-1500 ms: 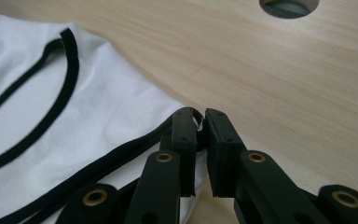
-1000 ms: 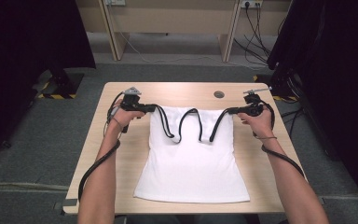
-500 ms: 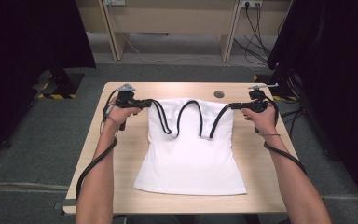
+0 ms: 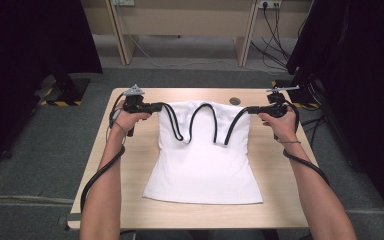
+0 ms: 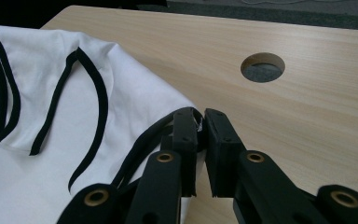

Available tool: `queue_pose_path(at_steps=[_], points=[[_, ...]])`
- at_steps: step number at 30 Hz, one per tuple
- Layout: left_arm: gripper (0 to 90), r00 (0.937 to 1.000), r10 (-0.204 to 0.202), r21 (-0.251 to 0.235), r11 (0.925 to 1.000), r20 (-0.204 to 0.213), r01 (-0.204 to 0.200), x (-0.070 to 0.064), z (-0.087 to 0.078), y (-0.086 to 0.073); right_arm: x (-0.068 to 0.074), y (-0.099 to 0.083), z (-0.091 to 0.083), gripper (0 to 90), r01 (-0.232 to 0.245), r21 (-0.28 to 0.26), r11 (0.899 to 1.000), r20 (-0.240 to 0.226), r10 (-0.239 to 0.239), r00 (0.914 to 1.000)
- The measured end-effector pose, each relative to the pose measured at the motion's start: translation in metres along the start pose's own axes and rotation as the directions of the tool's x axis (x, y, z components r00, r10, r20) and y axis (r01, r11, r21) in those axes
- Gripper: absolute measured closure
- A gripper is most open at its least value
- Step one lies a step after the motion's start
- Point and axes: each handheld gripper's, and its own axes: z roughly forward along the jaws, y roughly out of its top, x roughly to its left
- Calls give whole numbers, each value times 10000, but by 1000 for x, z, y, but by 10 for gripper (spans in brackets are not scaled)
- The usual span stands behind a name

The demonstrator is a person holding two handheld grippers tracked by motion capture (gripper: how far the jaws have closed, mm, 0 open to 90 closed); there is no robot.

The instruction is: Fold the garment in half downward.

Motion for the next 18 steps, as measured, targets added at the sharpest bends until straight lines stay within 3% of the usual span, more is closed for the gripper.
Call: queue_pose_path(at_steps=[12, 18], points=[[830, 9984, 525, 621, 9966, 220, -538, -11, -4, -21, 4, -24, 6, 838, 605, 629, 9962, -71, -602, 9982], [830, 9963, 823, 664, 9943, 242, -838, -19, -11, -27, 6, -33, 2, 837, 904, 746, 9931, -226, -889, 9958]])
